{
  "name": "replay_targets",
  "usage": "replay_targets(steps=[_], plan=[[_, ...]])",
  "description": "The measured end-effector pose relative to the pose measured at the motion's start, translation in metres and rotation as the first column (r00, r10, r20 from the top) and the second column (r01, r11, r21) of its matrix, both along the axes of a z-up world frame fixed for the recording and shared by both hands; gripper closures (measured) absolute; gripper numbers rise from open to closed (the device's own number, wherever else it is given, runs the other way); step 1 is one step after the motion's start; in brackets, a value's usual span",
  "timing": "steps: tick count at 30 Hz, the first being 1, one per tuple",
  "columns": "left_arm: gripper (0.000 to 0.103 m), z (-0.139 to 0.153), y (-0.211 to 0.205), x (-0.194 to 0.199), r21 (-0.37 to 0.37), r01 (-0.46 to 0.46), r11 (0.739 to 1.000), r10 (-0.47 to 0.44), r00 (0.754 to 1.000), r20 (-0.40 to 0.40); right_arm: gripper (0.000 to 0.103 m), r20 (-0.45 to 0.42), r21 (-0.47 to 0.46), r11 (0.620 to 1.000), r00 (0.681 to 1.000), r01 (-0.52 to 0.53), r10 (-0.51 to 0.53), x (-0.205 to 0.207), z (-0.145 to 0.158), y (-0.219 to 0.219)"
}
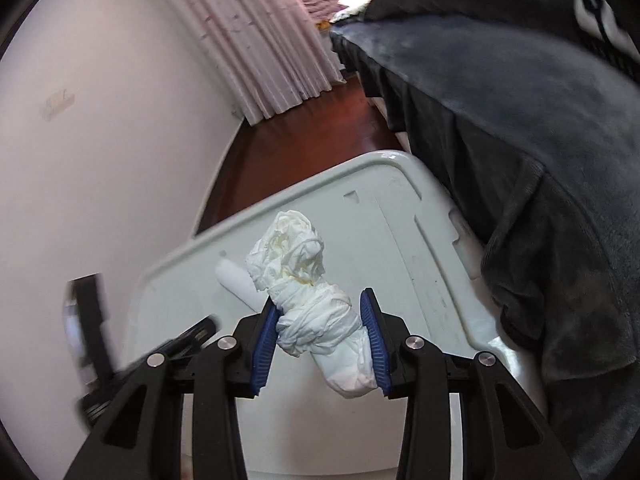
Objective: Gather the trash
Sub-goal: 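Grasp the white tissue with the right tool while the left tool grasps the white foam roll, then carry the foam roll and tissue over the bin and open both tools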
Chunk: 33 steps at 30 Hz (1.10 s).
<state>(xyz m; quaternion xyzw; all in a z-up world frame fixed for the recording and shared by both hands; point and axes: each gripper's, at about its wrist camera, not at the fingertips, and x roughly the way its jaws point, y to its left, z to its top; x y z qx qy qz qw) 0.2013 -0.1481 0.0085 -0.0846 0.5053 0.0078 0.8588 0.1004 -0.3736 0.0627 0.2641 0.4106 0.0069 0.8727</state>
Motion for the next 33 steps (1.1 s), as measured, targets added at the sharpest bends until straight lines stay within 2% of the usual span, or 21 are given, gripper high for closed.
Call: replay_targets(steps=[2, 6, 11, 12, 14, 15, 16, 18, 20, 25, 29, 32, 33], plan=[[0.021, -0.003, -0.015, 0.017, 0.023, -0.036, 0.999, 0.036, 0.999, -0.004, 0.063, 0.019, -0.032, 0.999, 1.000, 0.020, -0.019, -0.003, 0.007, -0.003], [0.021, -0.015, -0.041, 0.047, 0.102, -0.095, 0.990, 0.097, 0.995, -0.018, 0.063, 0.032, -0.022, 1.000, 0.999, -0.015, 0.016, -0.006, 0.010, 0.006], [0.021, -0.047, -0.036, 0.078, 0.072, -0.203, 0.977, 0.210, 0.971, -0.116, 0.062, 0.032, -0.036, 0.998, 0.998, -0.057, 0.058, 0.003, 0.012, 0.014], [0.020, -0.048, -0.037, 0.081, 0.121, -0.223, 0.967, 0.234, 0.968, -0.090, 0.062, 0.033, -0.037, 0.997, 0.998, -0.060, 0.062, 0.004, 0.011, 0.014], [0.020, -0.048, -0.037, 0.084, 0.115, -0.223, 0.968, 0.230, 0.971, -0.058, 0.062, 0.034, -0.034, 0.997, 0.997, -0.062, 0.063, 0.005, 0.011, 0.015], [0.025, -0.048, -0.036, 0.084, 0.117, -0.225, 0.967, 0.232, 0.972, -0.043, 0.062, 0.029, -0.035, 0.997, 0.998, -0.062, 0.063, 0.008, 0.010, 0.014], [0.040, -0.047, -0.036, 0.083, 0.121, -0.223, 0.967, 0.228, 0.973, -0.026, 0.062, 0.024, -0.035, 0.997, 0.998, -0.062, 0.063, 0.009, 0.009, 0.014], [0.068, -0.043, -0.041, 0.080, 0.136, -0.186, 0.973, 0.186, 0.982, 0.014, 0.062, 0.017, -0.023, 0.998, 0.998, -0.060, 0.060, 0.014, 0.006, 0.012], [0.070, -0.043, -0.044, 0.079, 0.149, -0.153, 0.977, 0.151, 0.988, 0.023, 0.062, 0.012, -0.022, 0.998, 0.998, -0.058, 0.058, 0.018, 0.003, 0.012], [0.076, -0.041, -0.027, 0.077, 0.084, -0.104, 0.991, 0.101, 0.994, 0.035, 0.062, 0.004, -0.037, 0.998, 0.999, -0.053, 0.054, 0.019, 0.002, 0.013], [0.079, -0.039, -0.017, 0.069, -0.012, 0.006, 1.000, -0.005, 0.999, 0.032, 0.062, -0.015, -0.032, 0.999, 0.999, -0.043, 0.042, 0.021, -0.003, 0.011], [0.080, -0.035, 0.004, 0.054, -0.095, 0.111, 0.989, -0.107, 0.993, 0.050, 0.062, -0.021, -0.034, 0.998, 0.999, -0.047, 0.046, 0.022, -0.004, 0.012], [0.080, -0.032, 0.012, 0.046, -0.102, 0.141, 0.985, -0.135, 0.989, 0.060, 0.062, -0.023, -0.043, 0.998, 0.998, -0.055, 0.054, 0.023, -0.004, 0.014]])
